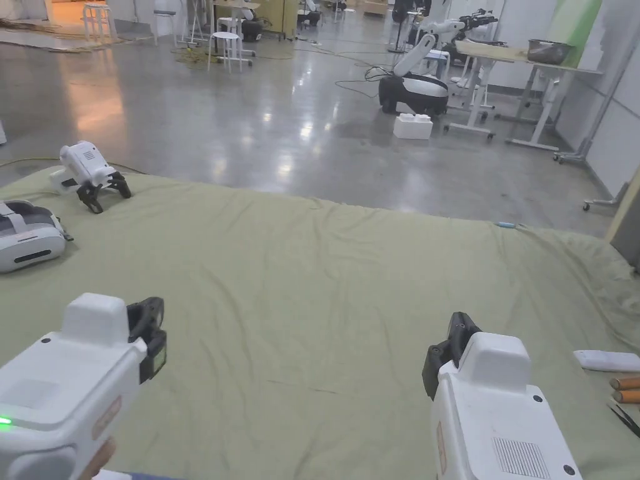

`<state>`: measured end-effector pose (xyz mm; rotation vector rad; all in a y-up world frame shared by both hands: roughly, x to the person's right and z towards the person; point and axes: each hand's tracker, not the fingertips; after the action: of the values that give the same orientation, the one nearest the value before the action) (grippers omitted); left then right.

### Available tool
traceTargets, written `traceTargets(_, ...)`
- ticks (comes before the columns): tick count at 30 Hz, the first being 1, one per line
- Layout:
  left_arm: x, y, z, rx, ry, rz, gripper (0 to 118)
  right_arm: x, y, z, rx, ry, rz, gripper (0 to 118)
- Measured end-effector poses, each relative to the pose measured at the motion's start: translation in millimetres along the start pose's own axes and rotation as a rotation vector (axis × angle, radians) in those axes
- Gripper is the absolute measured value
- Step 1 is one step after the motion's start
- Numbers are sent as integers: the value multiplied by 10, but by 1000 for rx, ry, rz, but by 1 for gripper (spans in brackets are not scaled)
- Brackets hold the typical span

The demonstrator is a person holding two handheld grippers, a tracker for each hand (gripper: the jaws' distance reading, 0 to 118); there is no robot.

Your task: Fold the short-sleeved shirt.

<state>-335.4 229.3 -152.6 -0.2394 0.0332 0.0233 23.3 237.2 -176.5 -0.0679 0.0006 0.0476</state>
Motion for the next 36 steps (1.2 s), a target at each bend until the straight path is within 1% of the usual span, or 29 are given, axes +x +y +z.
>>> traceTargets(4,-602,-214,-63,-192,-93,84,0,-34,-63,-79,-32,26,36,0)
traceTargets(5,-747,-306,-64,-203,-132,101,0,-51,-76,-97,-42,25,47,0)
traceTargets(6,-921,-428,-59,-209,-208,125,0,-71,-94,-115,-50,19,61,0)
traceTargets(9,-1310,-686,-78,-365,-268,246,0,-85,-151,-129,-64,27,60,0)
traceTargets(11,-1537,-878,-94,-442,-286,320,3,-104,-193,-126,-78,29,68,0)
traceTargets(12,-1631,-976,-89,-457,-303,365,10,-111,-226,-134,-86,27,73,0)
traceTargets(13,-1653,-1027,-52,-482,-311,389,21,-117,-258,-146,-99,25,75,0)
traceTargets(14,-1707,-1101,-47,-505,-339,417,39,-119,-285,-158,-113,26,76,0)
traceTargets(15,-1758,-1185,-67,-542,-372,458,67,-119,-298,-158,-125,27,76,0)
traceTargets(16,-1773,-1257,-95,-593,-381,498,81,-124,-325,-164,-135,25,78,0)
traceTargets(17,-1770,-1326,-112,-632,-382,526,87,-125,-348,-169,-146,27,76,0)
traceTargets(18,-1759,-1384,-135,-652,-376,526,87,-126,-362,-163,-161,32,62,0)
traceTargets(20,-1731,-1491,-163,-656,-368,517,87,-130,-406,-169,-166,32,63,0)
traceTargets(21,-1749,-1535,-186,-686,-373,557,87,-140,-416,-168,-167,33,67,0)
traceTargets(22,-1774,-1595,-236,-721,-384,624,87,-151,-425,-171,-171,32,71,0)
traceTargets(23,-1797,-1650,-270,-736,-408,703,83,-149,-418,-155,-177,37,70,0)
traceTargets(24,-1819,-1709,-281,-725,-447,779,80,-154,-426,-154,-180,41,68,0)
traceTargets(26,-1878,-1803,-289,-691,-517,905,79,-173,-443,-156,-188,43,72,0)
traceTargets(28,-1867,-1894,-341,-702,-555,1011,78,-182,-458,-155,-192,49,73,0)
traceTargets(29,-1840,-1919,-332,-702,-576,1038,75,-157,-443,-150,-196,40,78,0)
traceTargets(30,-1792,-1954,-347,-710,-588,1041,71,-156,-441,-151,-200,43,75,0)
traceTargets(31,-1713,-1960,-351,-713,-588,1021,66,-159,-555,-188,-239,61,19,0)
traceTargets(33,-1603,-1959,-349,-725,-617,980,51,-120,-572,-218,-247,67,10,0)
traceTargets(34,-1544,-1952,-354,-746,-624,940,41,-87,-576,-243,-251,66,15,0)
traceTargets(35,-1497,-1933,-354,-764,-611,900,25,-200,-481,-215,-203,155,47,0)
traceTargets(36,-1457,-1913,-348,-777,-592,845,19,-197,-452,-196,-214,143,43,0)
